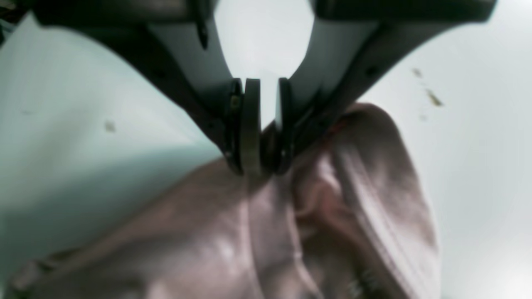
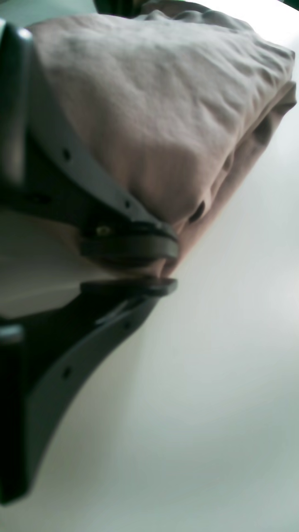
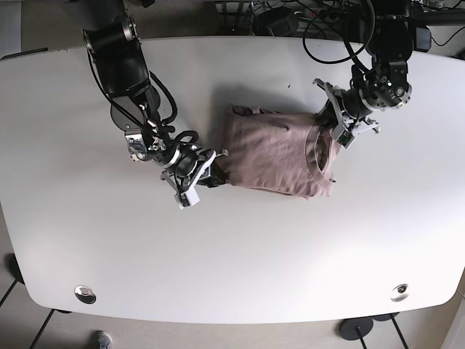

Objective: Fold the T-shirt properly
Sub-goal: 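Grasp the bundle with both grippers and carry it to the table edge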

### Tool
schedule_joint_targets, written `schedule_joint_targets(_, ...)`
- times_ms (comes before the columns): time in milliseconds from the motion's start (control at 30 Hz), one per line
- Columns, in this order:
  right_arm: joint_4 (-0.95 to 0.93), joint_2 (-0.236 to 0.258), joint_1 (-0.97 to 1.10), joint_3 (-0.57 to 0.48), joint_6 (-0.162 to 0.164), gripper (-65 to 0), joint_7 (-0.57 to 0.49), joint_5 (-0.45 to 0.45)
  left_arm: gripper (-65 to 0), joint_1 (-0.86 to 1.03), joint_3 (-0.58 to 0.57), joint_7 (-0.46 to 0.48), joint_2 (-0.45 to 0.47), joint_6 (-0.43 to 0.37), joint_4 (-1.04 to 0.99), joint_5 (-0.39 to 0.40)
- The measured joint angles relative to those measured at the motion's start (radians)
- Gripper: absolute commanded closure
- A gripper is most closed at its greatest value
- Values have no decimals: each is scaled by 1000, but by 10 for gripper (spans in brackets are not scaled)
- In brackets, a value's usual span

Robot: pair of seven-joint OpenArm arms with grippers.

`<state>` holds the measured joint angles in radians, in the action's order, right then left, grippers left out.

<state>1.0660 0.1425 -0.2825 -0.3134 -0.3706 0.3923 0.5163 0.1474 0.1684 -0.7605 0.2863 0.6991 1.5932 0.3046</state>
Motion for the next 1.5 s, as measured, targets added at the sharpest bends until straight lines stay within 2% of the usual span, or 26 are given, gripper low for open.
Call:
schedule_joint_targets(133,66,28,53,1,-5,-73,-5,0,-42,-137,-8,47,25,-2,-167,3)
schedule_joint_targets(233,137,55,119,5,-2,-71,-15,3,-42,-302,-159,153,65,-2,-358,10)
schedule_joint_targets(433,262,74,239,5,3,-71,-14,-2,-42,-573,-386,312,72,-2,-682,13)
schedule_joint_targets(500,305,74,277,3,4,-71,-5,-15,-42,-631,-450,345,68,-2,-740,6)
schedule_joint_targets(633,354,71,330,-3,4,-71,1,-15,-42,-670,-506,364,64,-2,-756,2)
schedule_joint_targets(733,358,68,335,-20,5,-71,4,-15,-42,-691,-488,358,31,-3,-742,-2)
schedule_joint_targets(867,360,63,335,-88,4,-71,11,-7,-44,-691,-417,362,41,-5,-581,-2)
schedule_joint_targets(900,378,51,338,-107,14,-71,26,-30,-44,-621,-336,232,40,-29,-460,-21)
schedule_joint_targets(967,406,24,336,-114,17,-71,56,-65,-51,-546,-329,270,51,-58,-336,11)
schedule_joint_targets(1000,409,13,335,-116,3,-71,66,-66,-81,-524,-329,249,55,-96,-301,0)
schedule_joint_targets(1033,410,1,332,-117,4,-71,92,-71,-132,-508,-329,242,50,-150,-280,-15)
schedule_joint_targets(1100,420,0,325,-117,4,-71,88,-69,-233,-449,-329,253,53,-195,-186,-8)
schedule_joint_targets(1133,423,5,317,-111,5,-71,84,-69,-285,-410,-330,261,42,-246,-139,4)
schedule_joint_targets(1200,424,13,315,-90,8,-71,91,-77,-313,-375,-330,250,0,-302,-105,0)
schedule_joint_targets(1433,433,5,316,65,3,-71,88,-69,-311,-310,-319,257,-60,-322,-41,-2)
schedule_joint_targets(1500,435,4,316,109,3,-71,87,-69,-314,-288,-331,280,-85,-363,-42,-5)
